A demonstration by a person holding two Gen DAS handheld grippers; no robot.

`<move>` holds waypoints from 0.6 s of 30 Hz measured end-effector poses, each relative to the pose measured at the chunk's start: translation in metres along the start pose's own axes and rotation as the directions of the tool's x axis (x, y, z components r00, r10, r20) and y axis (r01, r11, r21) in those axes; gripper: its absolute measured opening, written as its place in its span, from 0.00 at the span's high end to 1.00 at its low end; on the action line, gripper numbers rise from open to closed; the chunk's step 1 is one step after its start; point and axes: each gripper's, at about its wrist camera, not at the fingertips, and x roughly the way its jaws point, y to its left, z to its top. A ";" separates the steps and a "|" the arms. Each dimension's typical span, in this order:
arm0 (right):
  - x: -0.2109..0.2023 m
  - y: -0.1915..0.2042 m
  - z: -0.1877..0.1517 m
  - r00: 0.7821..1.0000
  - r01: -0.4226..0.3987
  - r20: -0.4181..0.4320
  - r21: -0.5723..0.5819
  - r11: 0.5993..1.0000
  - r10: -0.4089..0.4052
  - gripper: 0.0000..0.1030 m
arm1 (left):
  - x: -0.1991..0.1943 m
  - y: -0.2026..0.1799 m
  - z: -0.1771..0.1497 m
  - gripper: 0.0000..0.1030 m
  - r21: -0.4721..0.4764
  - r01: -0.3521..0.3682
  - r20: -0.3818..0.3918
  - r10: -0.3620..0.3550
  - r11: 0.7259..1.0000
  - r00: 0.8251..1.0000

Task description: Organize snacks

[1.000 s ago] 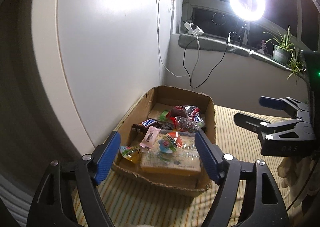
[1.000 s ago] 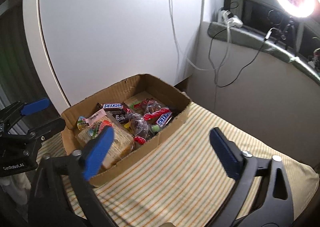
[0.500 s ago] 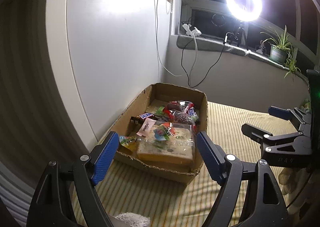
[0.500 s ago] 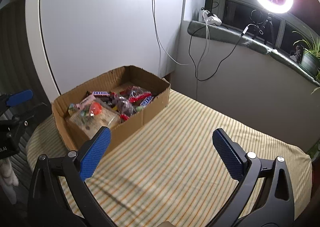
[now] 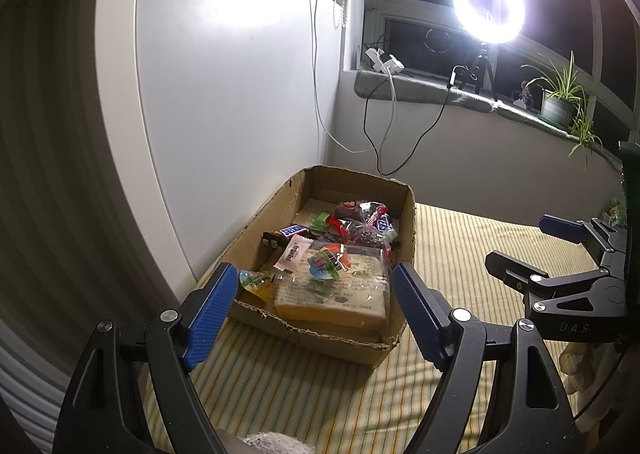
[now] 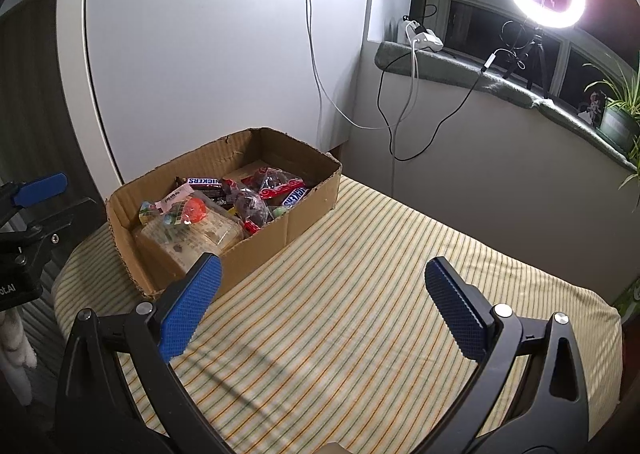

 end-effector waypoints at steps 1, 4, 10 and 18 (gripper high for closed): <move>0.000 0.000 0.000 1.000 0.001 0.000 -0.001 1.000 -0.001 0.00 | 0.000 0.000 0.000 0.22 0.002 -0.001 0.000 0.001 1.000 1.000; -0.001 0.002 0.000 1.000 -0.002 0.001 -0.002 1.000 0.002 0.00 | -0.001 0.000 -0.001 0.22 0.006 -0.001 -0.001 0.001 1.000 1.000; -0.003 0.002 0.001 1.000 -0.004 0.004 -0.001 1.000 0.004 0.00 | -0.003 0.002 0.000 0.22 0.005 -0.004 0.003 0.004 1.000 1.000; -0.005 0.002 0.000 1.000 -0.008 0.004 -0.004 1.000 0.008 0.00 | -0.003 0.002 -0.001 0.22 0.007 0.001 -0.002 -0.001 1.000 1.000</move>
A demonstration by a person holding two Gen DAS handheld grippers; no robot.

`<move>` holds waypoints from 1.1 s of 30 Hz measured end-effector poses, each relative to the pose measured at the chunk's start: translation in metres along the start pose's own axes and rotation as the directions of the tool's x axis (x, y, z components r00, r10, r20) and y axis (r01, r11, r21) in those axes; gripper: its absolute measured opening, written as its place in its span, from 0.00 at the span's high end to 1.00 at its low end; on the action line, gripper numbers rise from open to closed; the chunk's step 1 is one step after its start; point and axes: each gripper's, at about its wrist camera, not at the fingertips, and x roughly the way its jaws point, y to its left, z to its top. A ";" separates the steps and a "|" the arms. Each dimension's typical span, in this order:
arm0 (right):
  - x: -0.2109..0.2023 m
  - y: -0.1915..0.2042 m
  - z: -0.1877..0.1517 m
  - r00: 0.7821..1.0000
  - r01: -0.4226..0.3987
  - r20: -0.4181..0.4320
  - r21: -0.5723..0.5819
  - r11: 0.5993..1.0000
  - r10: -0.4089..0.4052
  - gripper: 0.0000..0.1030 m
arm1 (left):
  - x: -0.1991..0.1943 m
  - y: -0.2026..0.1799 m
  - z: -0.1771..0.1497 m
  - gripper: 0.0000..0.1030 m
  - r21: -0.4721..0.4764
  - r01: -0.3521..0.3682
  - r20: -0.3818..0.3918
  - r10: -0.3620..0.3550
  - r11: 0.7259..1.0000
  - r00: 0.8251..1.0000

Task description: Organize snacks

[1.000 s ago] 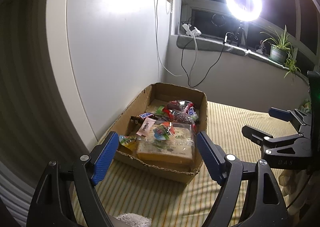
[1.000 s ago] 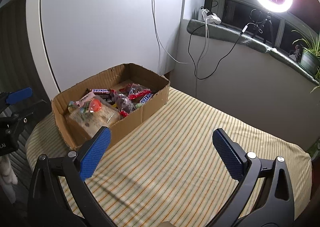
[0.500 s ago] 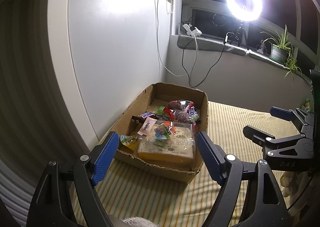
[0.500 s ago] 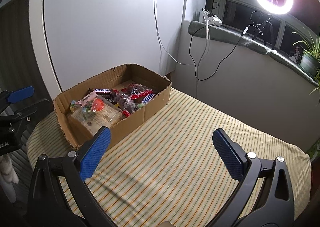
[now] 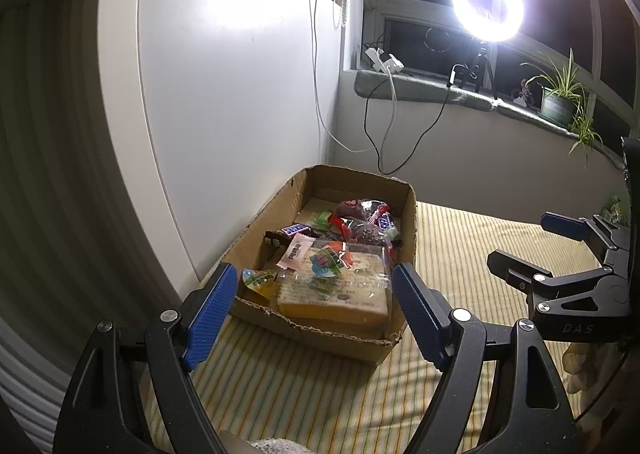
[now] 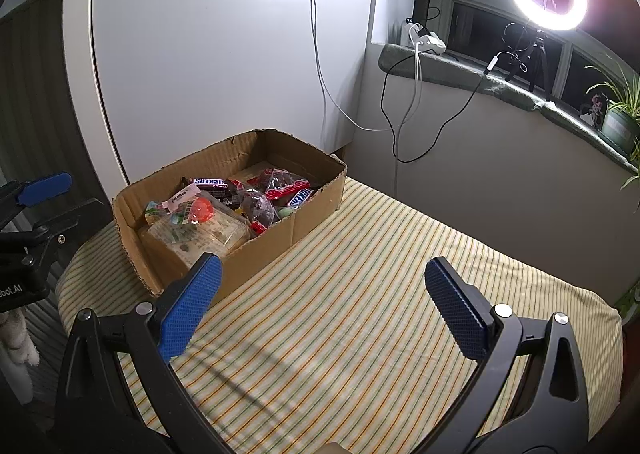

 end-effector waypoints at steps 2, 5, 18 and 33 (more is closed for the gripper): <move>0.000 0.001 0.000 1.000 0.001 -0.002 -0.001 1.000 -0.001 0.00 | -0.001 0.000 0.000 0.22 0.000 0.001 0.001 -0.001 1.000 1.000; 0.000 0.000 0.000 1.000 0.000 -0.001 -0.001 1.000 0.000 0.00 | -0.001 0.001 0.000 0.22 0.000 0.001 0.004 -0.001 1.000 1.000; 0.000 0.000 -0.003 1.000 0.000 -0.005 0.001 1.000 0.000 0.00 | 0.000 0.000 -0.001 0.22 -0.004 -0.001 0.002 0.001 1.000 1.000; 0.003 -0.006 -0.008 1.000 0.004 -0.020 0.024 1.000 -0.004 0.00 | 0.002 -0.001 -0.006 0.22 -0.003 0.000 -0.006 0.000 1.000 1.000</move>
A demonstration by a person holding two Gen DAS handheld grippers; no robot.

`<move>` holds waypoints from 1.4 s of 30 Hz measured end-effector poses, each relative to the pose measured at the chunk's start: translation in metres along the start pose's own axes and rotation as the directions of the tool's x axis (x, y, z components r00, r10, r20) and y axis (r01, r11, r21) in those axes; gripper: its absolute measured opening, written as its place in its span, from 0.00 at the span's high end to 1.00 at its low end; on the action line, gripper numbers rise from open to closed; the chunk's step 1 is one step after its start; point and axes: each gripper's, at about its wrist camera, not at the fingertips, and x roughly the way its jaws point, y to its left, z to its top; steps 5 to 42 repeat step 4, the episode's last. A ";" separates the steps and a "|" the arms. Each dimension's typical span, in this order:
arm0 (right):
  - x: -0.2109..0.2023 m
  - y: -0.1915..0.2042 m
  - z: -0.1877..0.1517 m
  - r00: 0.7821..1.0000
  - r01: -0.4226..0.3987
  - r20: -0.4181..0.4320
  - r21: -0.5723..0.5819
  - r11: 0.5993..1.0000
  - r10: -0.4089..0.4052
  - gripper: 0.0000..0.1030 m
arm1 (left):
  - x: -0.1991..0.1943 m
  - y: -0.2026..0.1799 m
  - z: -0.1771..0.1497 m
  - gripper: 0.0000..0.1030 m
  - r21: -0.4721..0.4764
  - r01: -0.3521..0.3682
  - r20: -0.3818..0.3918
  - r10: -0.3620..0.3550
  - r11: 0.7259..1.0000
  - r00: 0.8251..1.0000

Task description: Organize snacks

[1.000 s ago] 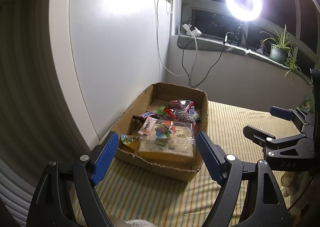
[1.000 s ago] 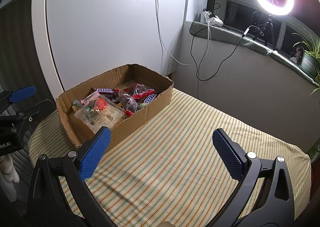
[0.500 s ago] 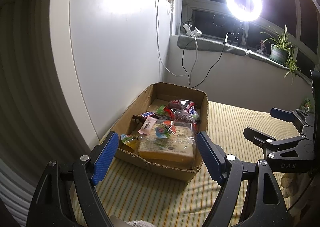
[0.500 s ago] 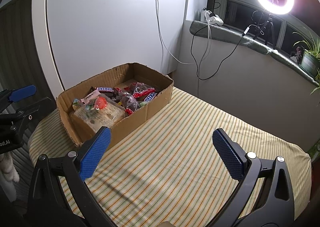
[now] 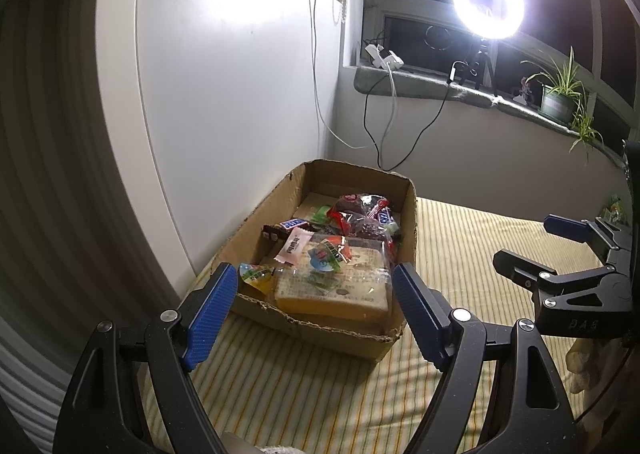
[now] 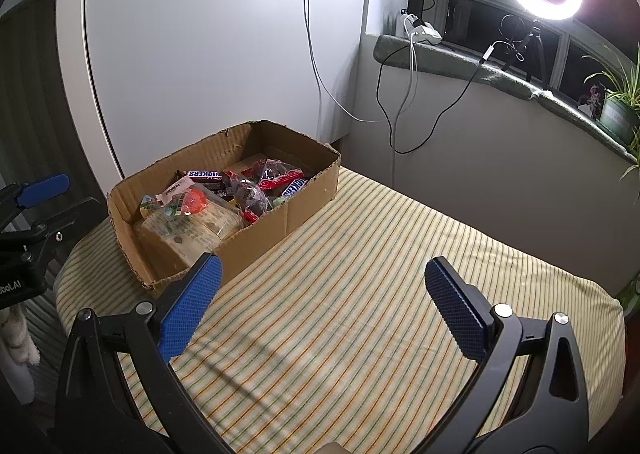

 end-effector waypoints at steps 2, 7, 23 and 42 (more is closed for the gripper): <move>0.000 0.000 0.000 1.000 0.002 -0.001 0.002 1.000 -0.002 0.00 | 0.001 0.000 -0.001 0.22 0.000 0.006 -0.005 -0.006 1.000 1.000; 0.001 -0.002 -0.001 1.000 0.006 -0.001 0.003 1.000 -0.006 0.00 | 0.001 -0.001 -0.001 0.22 0.006 0.007 -0.008 -0.007 1.000 1.000; 0.001 -0.002 -0.001 1.000 0.006 -0.001 0.003 1.000 -0.006 0.00 | 0.001 -0.001 -0.001 0.22 0.006 0.007 -0.008 -0.007 1.000 1.000; 0.001 -0.002 -0.001 1.000 0.006 -0.001 0.003 1.000 -0.006 0.00 | 0.001 -0.001 -0.001 0.22 0.006 0.007 -0.008 -0.007 1.000 1.000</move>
